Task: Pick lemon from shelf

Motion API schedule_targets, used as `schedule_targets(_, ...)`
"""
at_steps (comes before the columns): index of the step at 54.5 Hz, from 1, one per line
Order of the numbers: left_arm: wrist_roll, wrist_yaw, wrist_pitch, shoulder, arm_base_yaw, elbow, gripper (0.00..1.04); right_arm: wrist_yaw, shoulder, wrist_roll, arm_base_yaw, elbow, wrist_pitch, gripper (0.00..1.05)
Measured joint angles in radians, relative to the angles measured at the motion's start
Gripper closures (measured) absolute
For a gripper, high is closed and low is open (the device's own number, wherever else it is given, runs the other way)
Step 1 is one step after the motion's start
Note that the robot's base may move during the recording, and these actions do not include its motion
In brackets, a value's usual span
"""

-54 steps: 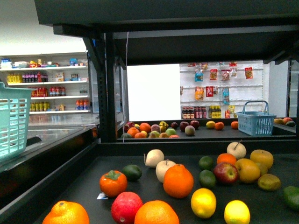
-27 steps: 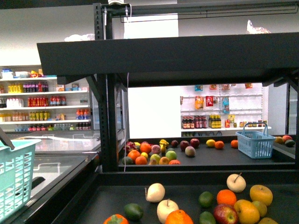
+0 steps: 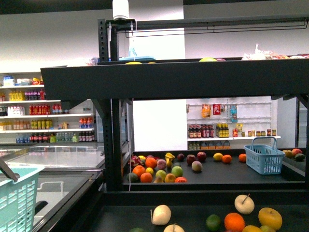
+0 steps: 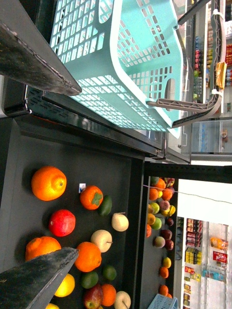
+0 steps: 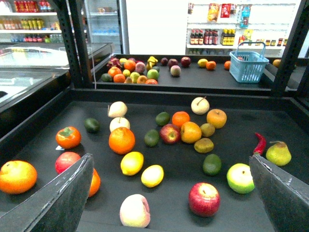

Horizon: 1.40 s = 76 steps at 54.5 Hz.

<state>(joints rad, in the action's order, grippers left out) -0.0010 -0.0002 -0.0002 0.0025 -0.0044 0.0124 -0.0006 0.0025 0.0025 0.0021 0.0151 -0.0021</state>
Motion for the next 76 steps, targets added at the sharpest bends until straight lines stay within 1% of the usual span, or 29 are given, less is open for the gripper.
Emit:
schedule_targets(3, -0.023, -0.020, -0.018, 0.008, -0.007, 0.006, 0.08, 0.000, 0.000, 0.000, 0.000, 0.000, 0.000, 0.07)
schedule_targets(4, -0.066, -0.062, -0.052, 0.020, -0.018, 0.017, 0.08, 0.000, 0.000, 0.000, 0.000, 0.000, 0.000, 0.07)
schedule_targets(6, -0.153, -0.098, -0.093, 0.069, -0.034, 0.041, 0.08, 0.000, 0.000, 0.000, 0.000, 0.000, 0.000, 0.07)
schedule_targets(9, -0.264, -0.058, -0.096, 0.142, -0.027, 0.073, 0.08, -0.001, 0.000, 0.000, 0.000, 0.000, 0.000, 0.07)
schedule_targets(10, -0.307, -0.029, -0.090, 0.175, -0.016, 0.090, 0.08, -0.001, 0.000, 0.000, 0.000, 0.000, 0.000, 0.07)
schedule_targets(12, -0.389, 0.030, -0.069, 0.245, 0.026, 0.131, 0.08, 0.000, 0.000, 0.000, 0.000, 0.000, 0.000, 0.07)
schedule_targets(14, -0.468, 0.093, -0.035, 0.321, 0.087, 0.179, 0.08, 0.000, 0.000, 0.000, 0.000, 0.000, 0.000, 0.07)
schedule_targets(18, -0.593, 0.190, 0.028, 0.459, 0.193, 0.275, 0.08, 0.000, 0.000, 0.000, 0.000, 0.000, 0.000, 0.07)
schedule_targets(23, -0.780, 0.305, 0.074, 0.718, 0.330, 0.480, 0.08, 0.000, 0.000, 0.000, 0.000, 0.000, 0.000, 0.07)
schedule_targets(29, -0.903, 0.348, 0.074, 0.917, 0.410, 0.640, 0.08, 0.000, 0.000, 0.000, 0.000, 0.000, 0.000, 0.07)
schedule_targets(37, -1.007, 0.392, 0.041, 1.225, 0.497, 0.879, 0.08, 0.000, 0.000, 0.000, 0.000, 0.000, 0.000, 0.07)
schedule_targets(46, -1.074, 0.400, 0.014, 1.457, 0.507, 1.071, 0.08, 0.000, 0.000, 0.000, 0.000, 0.000, 0.000, 0.07)
schedule_targets(58, -1.098, 0.349, -0.019, 1.693, 0.457, 1.303, 0.08, 0.000, 0.000, 0.000, 0.000, 0.000, 0.000, 0.07)
schedule_targets(70, -1.095, 0.309, -0.011, 1.854, 0.422, 1.482, 0.08, 0.000, 0.000, 0.000, 0.000, 0.000, 0.000, 0.07)
schedule_targets(76, -1.093, 0.283, -0.033, 1.902, 0.409, 1.557, 0.08, 0.000, 0.000, 0.000, 0.000, 0.000, 0.000, 0.07)
